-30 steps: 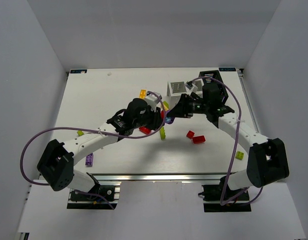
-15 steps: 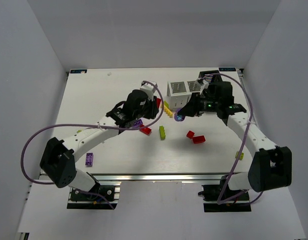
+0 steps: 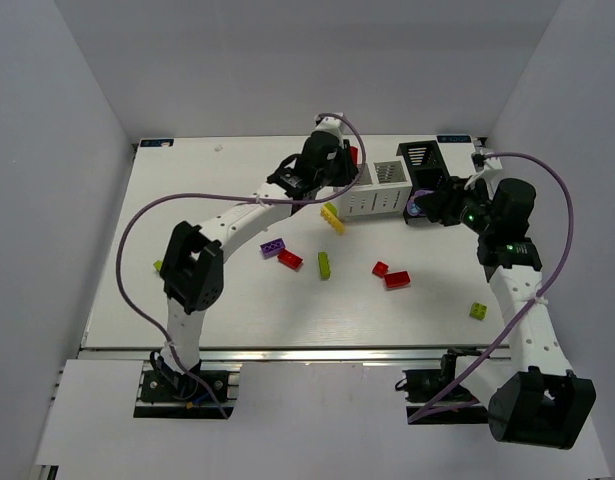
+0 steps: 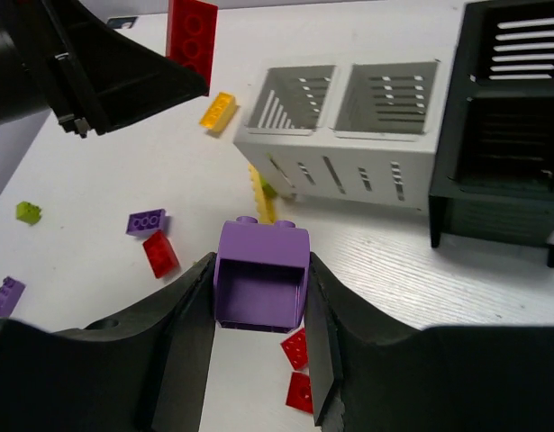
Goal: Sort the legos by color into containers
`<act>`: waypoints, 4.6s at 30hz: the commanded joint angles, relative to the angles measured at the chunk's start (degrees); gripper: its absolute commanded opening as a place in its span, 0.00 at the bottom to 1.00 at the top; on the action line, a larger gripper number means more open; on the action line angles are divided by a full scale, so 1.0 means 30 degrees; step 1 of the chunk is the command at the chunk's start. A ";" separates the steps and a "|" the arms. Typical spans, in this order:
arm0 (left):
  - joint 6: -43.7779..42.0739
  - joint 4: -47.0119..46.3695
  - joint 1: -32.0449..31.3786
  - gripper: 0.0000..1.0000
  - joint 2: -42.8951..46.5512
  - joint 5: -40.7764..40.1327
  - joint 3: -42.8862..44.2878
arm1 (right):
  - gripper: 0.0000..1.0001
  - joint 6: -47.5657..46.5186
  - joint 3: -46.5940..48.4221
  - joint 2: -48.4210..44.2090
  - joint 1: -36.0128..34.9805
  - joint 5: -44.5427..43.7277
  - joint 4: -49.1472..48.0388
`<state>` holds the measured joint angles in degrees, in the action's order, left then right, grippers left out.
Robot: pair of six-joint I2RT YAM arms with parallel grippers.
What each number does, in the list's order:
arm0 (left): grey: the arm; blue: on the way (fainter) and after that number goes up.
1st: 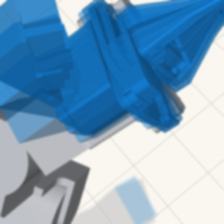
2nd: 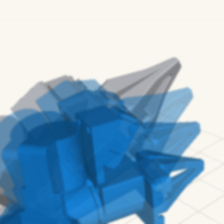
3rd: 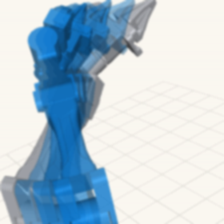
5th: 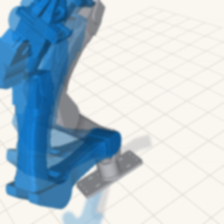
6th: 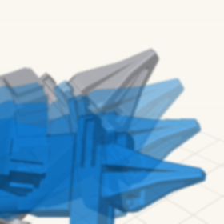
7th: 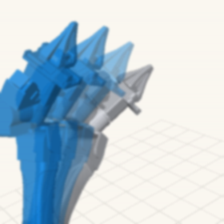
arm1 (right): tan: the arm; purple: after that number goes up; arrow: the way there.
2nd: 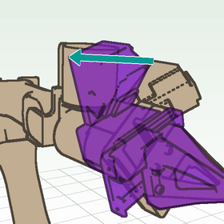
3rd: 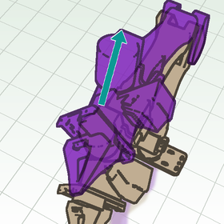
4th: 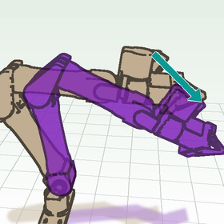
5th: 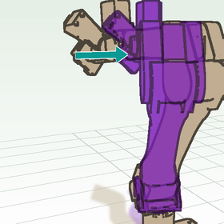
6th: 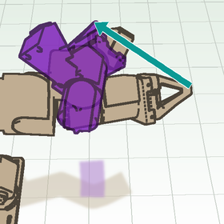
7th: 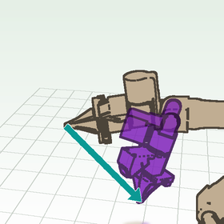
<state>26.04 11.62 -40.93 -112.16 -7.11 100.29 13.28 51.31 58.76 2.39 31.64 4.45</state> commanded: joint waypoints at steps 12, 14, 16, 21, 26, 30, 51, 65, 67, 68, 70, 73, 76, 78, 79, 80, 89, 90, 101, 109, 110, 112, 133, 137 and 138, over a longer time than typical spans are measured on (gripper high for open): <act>0.1632 0.0082 -0.0127 0.19 -0.4625 -0.1730 0.5153 | 0.00 -0.0002 -0.1077 -0.1160 0.1312 0.1319 -0.1278; 0.1573 0.0258 -0.0127 0.29 -0.4801 -0.1730 0.5183 | 0.00 -0.0002 -0.1078 -0.1189 0.1399 0.1523 -0.1219; 0.1544 0.0317 -0.0127 0.38 -0.4889 -0.1672 0.5212 | 0.00 -0.0031 -0.1165 -0.1160 0.1457 0.1641 -0.1248; 0.1280 0.0638 -0.0303 0.62 -0.5094 -0.1496 0.5709 | 0.00 -0.0178 -0.1282 -0.1160 0.1458 0.1934 -0.1863; 0.1163 0.0786 -0.0303 0.66 -0.4920 -0.1174 0.6441 | 0.00 -0.0674 -0.1487 -0.1101 0.1487 0.2431 -0.2214; 0.0959 0.0728 -0.0303 0.58 -0.3429 -0.0590 0.6562 | 0.00 -0.1812 -0.1576 -0.0752 0.1225 0.1994 -0.3471; 0.0782 0.2045 0.0693 0.85 1.7111 -0.3839 -1.7227 | 0.00 -0.4924 1.1489 1.3779 -0.4049 -0.9020 0.0128; 0.2710 0.2219 0.0693 0.94 1.7115 -0.4688 -1.9105 | 0.64 -0.5100 1.2809 1.5628 -0.4108 -0.7588 0.1183; 0.3705 0.3156 0.0693 0.94 1.6179 -0.5242 -1.8464 | 0.64 -0.5100 1.2750 1.5190 -0.4050 -0.7412 0.1125; 0.4060 0.3507 0.0693 0.94 1.5769 -0.5449 -1.8198 | 0.65 -0.5100 1.2721 1.5043 -0.3992 -0.7382 0.1183; 0.4646 0.4416 0.0693 0.94 1.4892 -0.6062 -1.7584 | 0.65 -0.5129 1.2459 1.4224 -0.3991 -0.7556 0.1154; 0.6024 0.5588 0.0693 0.91 1.3808 -0.6534 -1.6735 | 0.65 -0.5100 1.0852 1.1915 -0.3874 -0.7209 0.0688; 0.6612 0.5767 0.0693 0.87 1.3044 -0.6652 -1.6235 | 0.60 -0.5799 0.7873 0.8226 -0.3670 -0.3236 0.0129; 0.6554 0.5328 0.0867 0.86 1.1903 -0.6331 -1.5474 | 0.55 -0.7496 0.6138 0.5248 -0.3290 0.2074 0.0158; 0.6467 0.5327 0.1043 0.87 1.0825 -0.5982 -1.4659 | 0.56 -0.7966 0.4128 0.4183 -0.3230 0.3879 -0.0103; 0.6495 0.5675 0.1045 0.88 1.0234 -0.5862 -1.4187 | 0.60 -0.8522 0.3209 0.2403 -0.3171 0.5492 -0.0338; 1.4453 1.3222 0.2422 0.98 0.4666 -0.4545 -0.7626 | 0.87 -0.7825 -0.1017 -0.1512 -0.2322 1.0167 -0.0983; 1.5276 1.3672 0.2596 0.98 0.4169 -0.3905 -0.6721 | 0.86 -0.7679 -0.1077 -0.1424 -0.2234 1.0428 -0.1246; 2.5769 1.2768 0.3037 0.95 0.3755 -0.1643 -0.7238 | 0.83 -0.7122 -0.1459 -0.1599 -0.1297 1.1894 -0.1248; 2.8174 1.4494 0.3387 0.92 0.2641 -0.3047 -0.6829 | 0.83 -0.6566 -0.1692 -0.1716 -0.0481 1.2627 -0.1857; 2.8175 1.4613 0.3388 0.91 0.2466 -0.3251 -0.6742 | 0.83 -0.6449 -0.1780 -0.1803 -0.0418 1.2773 -0.1979; 2.8146 1.4847 0.3564 0.90 0.2261 -0.3458 -0.6653 | 0.83 -0.6184 -0.1810 -0.1863 -0.0155 1.2920 -0.2127; 2.6798 1.4644 0.4824 0.84 -0.0524 -0.2639 -0.4689 | 0.82 -0.4573 -0.2425 -0.2009 0.1604 1.4385 -0.3796; 2.6797 1.4175 0.4824 0.82 -0.0524 -0.2346 -0.5157 | 0.82 -0.3959 -0.2601 -0.2009 0.1868 1.4678 -0.4235; 2.6827 1.4117 0.4824 0.82 -0.0582 -0.2229 -0.5188 | 0.82 -0.3754 -0.2659 -0.2009 0.1984 1.4737 -0.4353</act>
<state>106.32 54.87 -26.46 -114.56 -14.33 84.82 -0.27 44.01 53.60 7.57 73.84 -4.91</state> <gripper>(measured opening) 0.821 0.822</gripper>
